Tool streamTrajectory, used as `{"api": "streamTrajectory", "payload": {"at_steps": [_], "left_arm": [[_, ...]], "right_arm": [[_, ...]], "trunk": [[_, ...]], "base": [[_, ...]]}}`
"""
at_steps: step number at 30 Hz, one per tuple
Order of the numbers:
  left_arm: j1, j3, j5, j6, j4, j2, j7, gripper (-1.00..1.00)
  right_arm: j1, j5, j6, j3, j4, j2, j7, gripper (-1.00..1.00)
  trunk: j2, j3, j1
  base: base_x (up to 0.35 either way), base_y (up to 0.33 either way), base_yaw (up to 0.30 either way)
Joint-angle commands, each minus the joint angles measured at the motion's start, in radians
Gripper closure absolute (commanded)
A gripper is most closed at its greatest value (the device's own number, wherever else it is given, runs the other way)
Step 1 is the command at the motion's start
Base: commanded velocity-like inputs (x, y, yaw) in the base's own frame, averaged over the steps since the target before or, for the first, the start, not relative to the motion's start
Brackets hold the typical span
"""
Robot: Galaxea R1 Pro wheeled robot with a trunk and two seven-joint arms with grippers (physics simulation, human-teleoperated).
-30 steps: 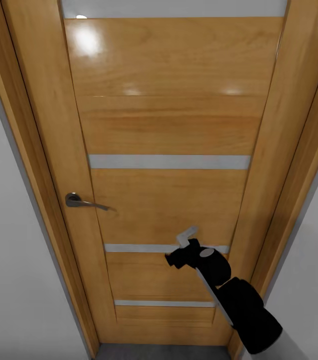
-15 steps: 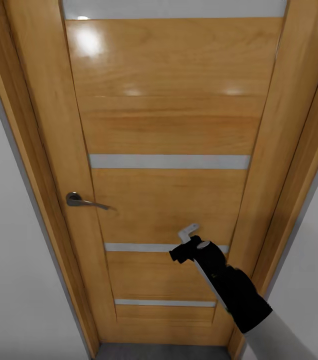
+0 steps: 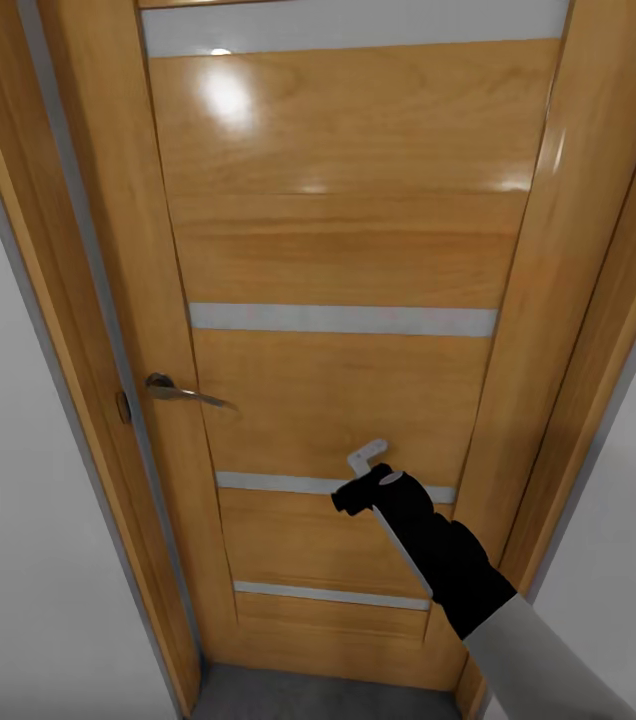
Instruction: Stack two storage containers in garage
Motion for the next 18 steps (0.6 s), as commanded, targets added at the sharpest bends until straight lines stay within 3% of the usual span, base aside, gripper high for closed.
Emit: {"api": "streamTrajectory", "payload": {"at_steps": [1,7,10,15,18], "left_arm": [[0.0,-0.001,0.007,-0.001,0.0,0.0,0.0,-1.0],[0.0,-0.001,0.007,-0.001,0.0,0.0,0.0,-1.0],[0.0,-0.001,0.007,-0.001,0.0,0.0,0.0,-1.0],[0.0,-0.001,0.006,-0.001,0.0,0.0,0.0,-1.0],[0.0,-0.001,0.006,-0.001,0.0,0.0,0.0,-1.0]], "right_arm": [[-0.002,0.023,0.006,0.001,-0.007,0.002,0.001,-1.0],[-0.002,0.028,0.026,0.004,-0.052,0.035,-0.005,-1.0],[-0.002,0.032,0.047,0.006,-0.059,0.073,-0.019,-1.0],[-0.002,0.1,0.056,0.007,-0.047,0.14,-0.034,-1.0],[-0.019,0.116,0.053,0.007,-0.018,0.14,-0.037,-1.0]], "trunk": [[-0.001,-0.001,0.0],[-0.001,-0.001,0.0],[-0.001,-0.001,0.0],[-0.001,-0.001,0.0],[-0.001,-0.001,0.0]], "base": [[0.0,0.0,0.0],[0.0,0.0,0.0],[0.0,0.0,0.0],[0.0,0.0,0.0],[0.0,0.0,0.0]]}}
